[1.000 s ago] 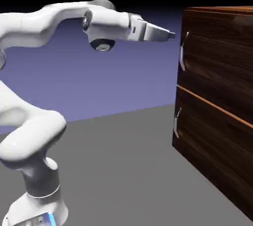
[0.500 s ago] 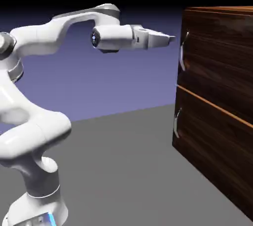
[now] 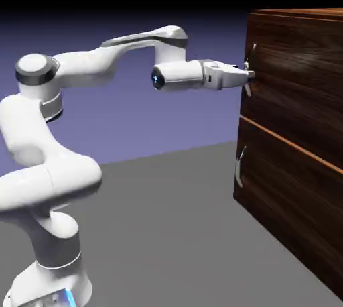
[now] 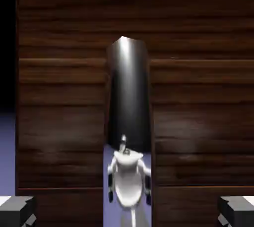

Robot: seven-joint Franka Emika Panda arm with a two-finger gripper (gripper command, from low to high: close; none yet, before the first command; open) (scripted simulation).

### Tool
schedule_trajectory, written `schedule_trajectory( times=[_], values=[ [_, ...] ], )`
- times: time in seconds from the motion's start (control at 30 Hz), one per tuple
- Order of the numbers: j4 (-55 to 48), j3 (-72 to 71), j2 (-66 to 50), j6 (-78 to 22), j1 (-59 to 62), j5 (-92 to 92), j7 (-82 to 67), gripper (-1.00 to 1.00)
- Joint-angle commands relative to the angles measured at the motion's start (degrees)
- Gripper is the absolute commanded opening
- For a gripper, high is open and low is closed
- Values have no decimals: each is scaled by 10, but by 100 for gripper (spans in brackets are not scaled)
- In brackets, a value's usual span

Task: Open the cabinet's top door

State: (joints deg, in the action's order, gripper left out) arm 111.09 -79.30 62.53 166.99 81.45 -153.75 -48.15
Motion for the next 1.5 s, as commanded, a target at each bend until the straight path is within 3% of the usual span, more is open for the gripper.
schedule_trajectory(
  times=[0.0,0.43,0.8,1.13,1.47],
  values=[
    [0,0,0,0,0,0,0,-100],
    [270,164,4,-188,-240,49,-42,-100],
    [484,377,67,-367,-421,209,-35,-100],
    [586,585,131,-521,-460,413,-22,-100],
    [601,792,117,-671,-426,625,-39,-100]
  ],
)
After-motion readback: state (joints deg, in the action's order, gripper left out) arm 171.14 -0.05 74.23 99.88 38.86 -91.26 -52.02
